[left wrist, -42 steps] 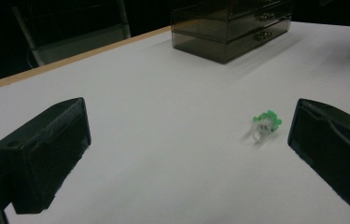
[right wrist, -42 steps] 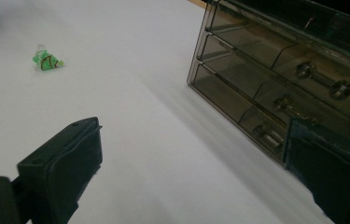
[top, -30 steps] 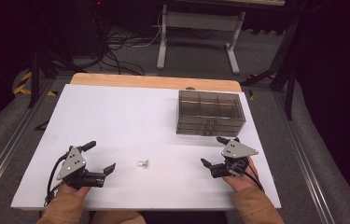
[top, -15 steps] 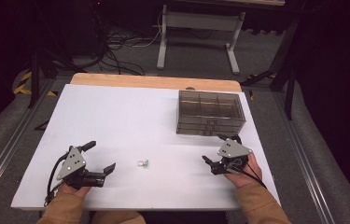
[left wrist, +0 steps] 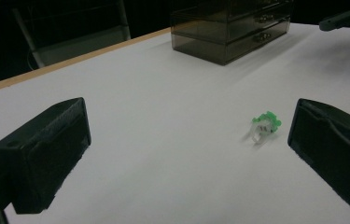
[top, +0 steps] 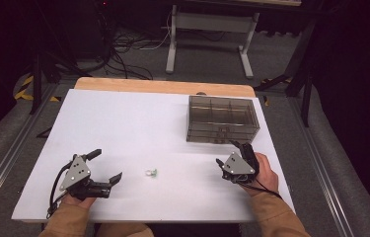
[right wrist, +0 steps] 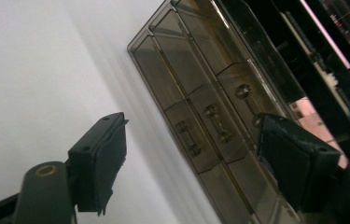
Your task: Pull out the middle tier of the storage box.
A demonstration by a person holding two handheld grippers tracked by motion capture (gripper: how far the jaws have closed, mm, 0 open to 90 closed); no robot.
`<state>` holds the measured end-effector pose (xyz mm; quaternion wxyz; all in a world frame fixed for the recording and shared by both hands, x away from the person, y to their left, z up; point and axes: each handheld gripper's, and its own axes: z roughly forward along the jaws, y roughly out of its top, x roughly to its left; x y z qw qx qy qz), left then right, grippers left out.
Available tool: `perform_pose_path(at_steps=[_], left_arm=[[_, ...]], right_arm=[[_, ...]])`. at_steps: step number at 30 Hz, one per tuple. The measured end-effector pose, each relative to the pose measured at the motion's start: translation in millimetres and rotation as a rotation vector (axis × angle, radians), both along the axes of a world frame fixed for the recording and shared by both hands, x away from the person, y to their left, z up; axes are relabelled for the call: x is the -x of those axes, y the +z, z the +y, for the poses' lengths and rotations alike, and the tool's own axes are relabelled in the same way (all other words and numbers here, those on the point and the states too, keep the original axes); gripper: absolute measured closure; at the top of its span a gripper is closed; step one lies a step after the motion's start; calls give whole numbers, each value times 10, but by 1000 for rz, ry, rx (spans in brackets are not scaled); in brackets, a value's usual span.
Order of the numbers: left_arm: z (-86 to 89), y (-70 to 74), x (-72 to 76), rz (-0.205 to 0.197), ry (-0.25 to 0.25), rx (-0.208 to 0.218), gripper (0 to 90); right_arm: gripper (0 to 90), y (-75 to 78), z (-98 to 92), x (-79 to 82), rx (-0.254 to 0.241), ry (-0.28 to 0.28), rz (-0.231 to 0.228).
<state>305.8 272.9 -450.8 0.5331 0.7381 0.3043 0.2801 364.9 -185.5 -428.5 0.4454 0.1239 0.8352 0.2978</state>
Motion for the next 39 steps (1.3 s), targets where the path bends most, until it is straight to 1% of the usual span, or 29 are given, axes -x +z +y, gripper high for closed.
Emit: perform_pose_path(at_steps=[1, 2, 3, 4, 5, 7, 9, 10, 11, 12, 15, 16, 17, 18, 19, 20, 21, 22, 23, 25, 26, 27, 28, 29, 32, 35, 36, 37, 39], left_arm=[[0, 0, 0, 0, 0, 0, 2], [0, 0, 0, 0, 0, 0, 2], [0, 0, 0, 0, 0, 0, 2], [-1, 0, 0, 0, 0, 0, 2], [0, 0, 0, 0, 0, 0, 2], [0, 0, 0, 1, 0, 1, 2], [0, 0, 0, 1, 0, 1, 2], [0, 0, 0, 0, 0, 0, 2], [-2, 0, 0, -1, 0, -2, 3], [-2, 0, 0, -1, 0, -2, 3], [0, 0, 0, -1, -1, 0, 3], [0, 0, 0, -1, -1, 0, 2], [1, 0, 0, -2, 0, 2, 3], [1, 0, 0, -2, 0, 2, 2], [1, 0, 0, -2, -2, 1, 3], [1, 0, 0, -2, -2, 1, 3], [3, 3, 0, -5, -1, -6, 3], [4, 6, 2, -4, -2, -9, 3], [3, 5, 2, -3, -3, -8, 3], [3, 5, 3, -5, -1, -7, 3], [3, 5, 3, -5, -1, -7, 3], [2, 3, 2, -6, -1, -5, 3], [2, 4, 1, -4, -1, -8, 3], [2, 4, 1, -4, -1, -8, 3], [0, 3, 0, -6, -1, -5, 3], [-6, 1, 1, -7, -4, -4, 5], [-6, 1, 1, -7, -4, -4, 5], [-7, 1, 2, -7, -4, -5, 5], [-6, 1, 2, -8, -4, -5, 5]], right_arm=[[259, -8, 18, 8, 28, -5, -26], [265, -14, 26, 12, 39, -11, -42], [265, -14, 26, 12, 39, -11, -42], [270, -20, 34, 13, 54, -14, -59], [275, -27, 42, 17, 96, -16, -91], [287, -45, 60, 26, 129, -31, -124], [301, -53, 74, 28, 168, -34, -148], [301, -53, 74, 28, 168, -34, -148], [312, -66, 92, 29, 198, -34, -160], [312, -66, 92, 29, 198, -34, -160], [333, -87, 116, 39, 243, -40, -201], [333, -87, 116, 39, 243, -40, -201], [340, -94, 120, 41, 279, -43, -228], [340, -94, 120, 41, 279, -43, -228], [346, -109, 129, 42, 292, -51, -249], [346, -109, 129, 42, 292, -51, -249], [363, -122, 138, 42, 322, -56, -268], [363, -122, 138, 42, 322, -56, -268], [374, -134, 146, 41, 358, -64, -302], [387, -147, 157, 34, 380, -63, -324], [387, -147, 157, 34, 380, -63, -324], [389, -160, 166, 29, 384, -71, -337], [398, -174, 174, 20, 408, -71, -345], [398, -174, 174, 20, 408, -71, -345], [414, -202, 192, -1, 456, -80, -388], [431, -232, 199, -15, 486, -90, -411], [442, -248, 201, -22, 489, -99, -414], [448, -257, 204, -29, 506, -105, -424], [450, -270, 206, -38, 513, -105, -429]])
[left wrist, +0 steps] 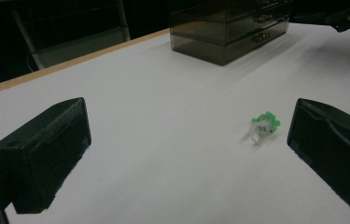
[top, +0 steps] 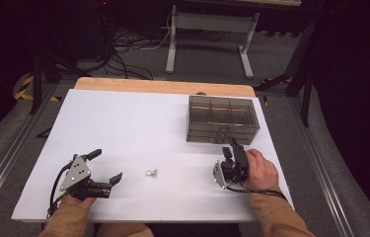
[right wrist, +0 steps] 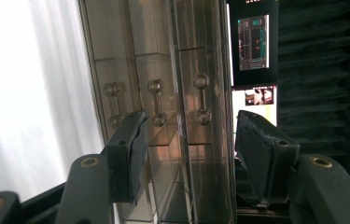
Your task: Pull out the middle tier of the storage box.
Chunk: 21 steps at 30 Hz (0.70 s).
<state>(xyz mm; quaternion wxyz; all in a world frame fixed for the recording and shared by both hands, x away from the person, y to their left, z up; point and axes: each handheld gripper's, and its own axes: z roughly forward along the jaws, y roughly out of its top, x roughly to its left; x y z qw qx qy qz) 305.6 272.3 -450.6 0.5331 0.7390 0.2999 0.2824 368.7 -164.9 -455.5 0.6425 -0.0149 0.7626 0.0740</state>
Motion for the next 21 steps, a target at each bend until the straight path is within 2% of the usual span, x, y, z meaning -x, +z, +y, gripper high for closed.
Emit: perform_pose_path(at_steps=[1, 4, 9, 10, 13, 14, 16, 21], left_arm=[[0, 0, 0, 0, 0, 1, 5], [0, 0, -1, 1, 0, 1, 5], [-1, -2, -2, 3, 0, 4, 4], [-1, -2, -2, 4, 0, 4, 4], [3, 0, -2, 2, -1, 2, 3], [3, 0, -2, 2, -1, 3, 2], [5, 1, -1, 4, -1, 1, 3], [3, -1, -3, 4, -3, 4, 3]], right_arm=[[455, -20, 3, 6, -4, -17, -5], [468, -50, 25, -23, 28, -9, -40], [474, -90, 38, -45, 51, -6, -53], [475, -110, 41, -44, 47, -19, -55], [474, -154, 63, -71, 83, -22, -96], [474, -194, 79, -80, 87, -28, -126], [475, -225, 93, -89, 85, -30, -143], [474, -297, 110, -132, 100, -32, -146]])
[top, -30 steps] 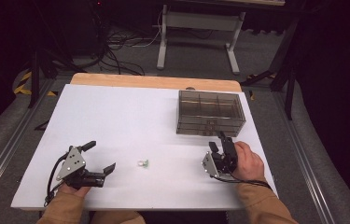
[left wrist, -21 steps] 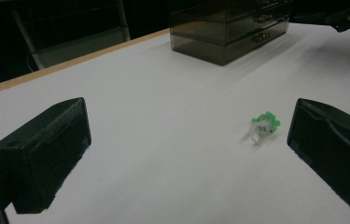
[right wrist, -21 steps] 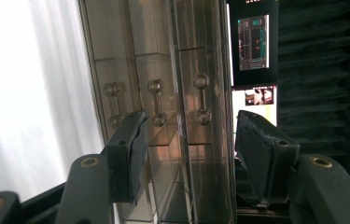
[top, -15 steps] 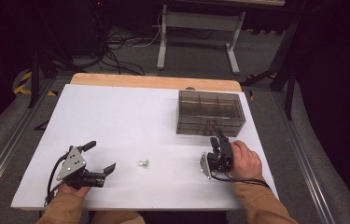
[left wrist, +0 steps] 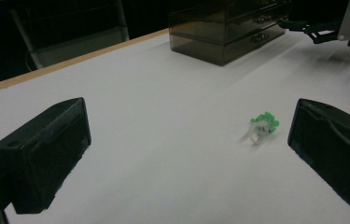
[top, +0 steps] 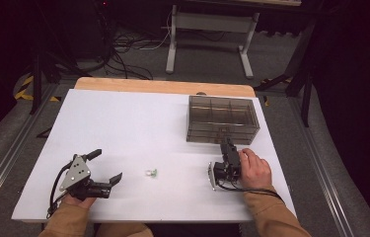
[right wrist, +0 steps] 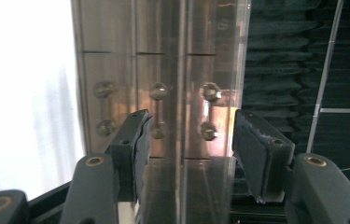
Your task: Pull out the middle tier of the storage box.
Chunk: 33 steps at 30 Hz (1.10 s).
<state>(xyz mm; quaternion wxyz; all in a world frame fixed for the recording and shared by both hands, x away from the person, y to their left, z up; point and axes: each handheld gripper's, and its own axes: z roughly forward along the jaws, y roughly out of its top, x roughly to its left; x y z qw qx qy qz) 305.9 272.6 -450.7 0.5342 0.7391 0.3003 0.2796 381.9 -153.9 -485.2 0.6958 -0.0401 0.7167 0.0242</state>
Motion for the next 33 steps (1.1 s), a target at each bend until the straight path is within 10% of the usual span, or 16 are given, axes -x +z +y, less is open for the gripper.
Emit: perform_pose_path(at_steps=[12, 33], left_arm=[[-3, -1, 0, 2, 3, 1, 3], [1, -3, -5, 7, 2, 4, 2]], right_arm=[[494, -146, 19, -68, 3, -11, -35], [720, -107, -61, -230, 48, -37, 33]])
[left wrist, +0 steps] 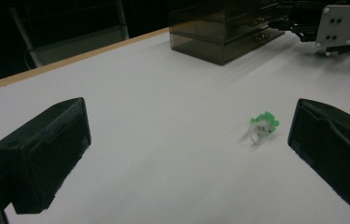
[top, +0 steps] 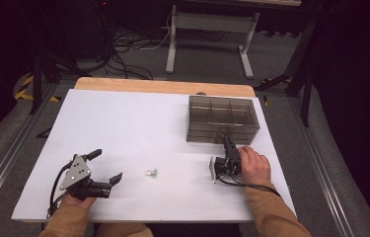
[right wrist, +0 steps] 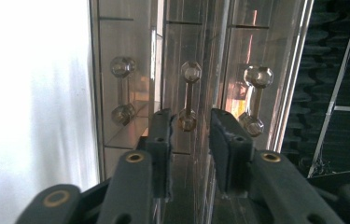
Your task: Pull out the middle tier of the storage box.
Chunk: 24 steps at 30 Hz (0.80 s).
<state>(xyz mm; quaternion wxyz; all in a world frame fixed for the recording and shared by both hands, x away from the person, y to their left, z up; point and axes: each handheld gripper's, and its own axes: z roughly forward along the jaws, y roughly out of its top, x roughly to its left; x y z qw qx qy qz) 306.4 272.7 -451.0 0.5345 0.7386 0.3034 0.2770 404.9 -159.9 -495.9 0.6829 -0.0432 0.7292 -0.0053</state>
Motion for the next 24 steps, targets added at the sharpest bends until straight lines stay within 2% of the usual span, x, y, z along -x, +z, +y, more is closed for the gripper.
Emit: perform_pose_path(at_steps=[2, 7, 16, 19, 20, 24], left_arm=[[0, 0, 0, 0, 1, 0, 2], [0, -1, -2, 1, 3, 4, 2], [2, -1, -1, 1, 2, 5, 2], [2, -1, -1, 1, 2, 5, 2], [2, -1, -1, 1, 2, 5, 2], [6, 0, -2, 1, 2, 3, 2]], right_arm=[[734, -14, -2, 2, -11, -10, 0], [800, -6, -6, -30, 14, -18, 8], [815, -9, 1, -38, 17, -31, 16], [815, 4, 1, -46, 27, -19, 13], [816, -7, 0, -35, 8, -30, 17], [817, 8, 0, -23, 9, -22, 18]])
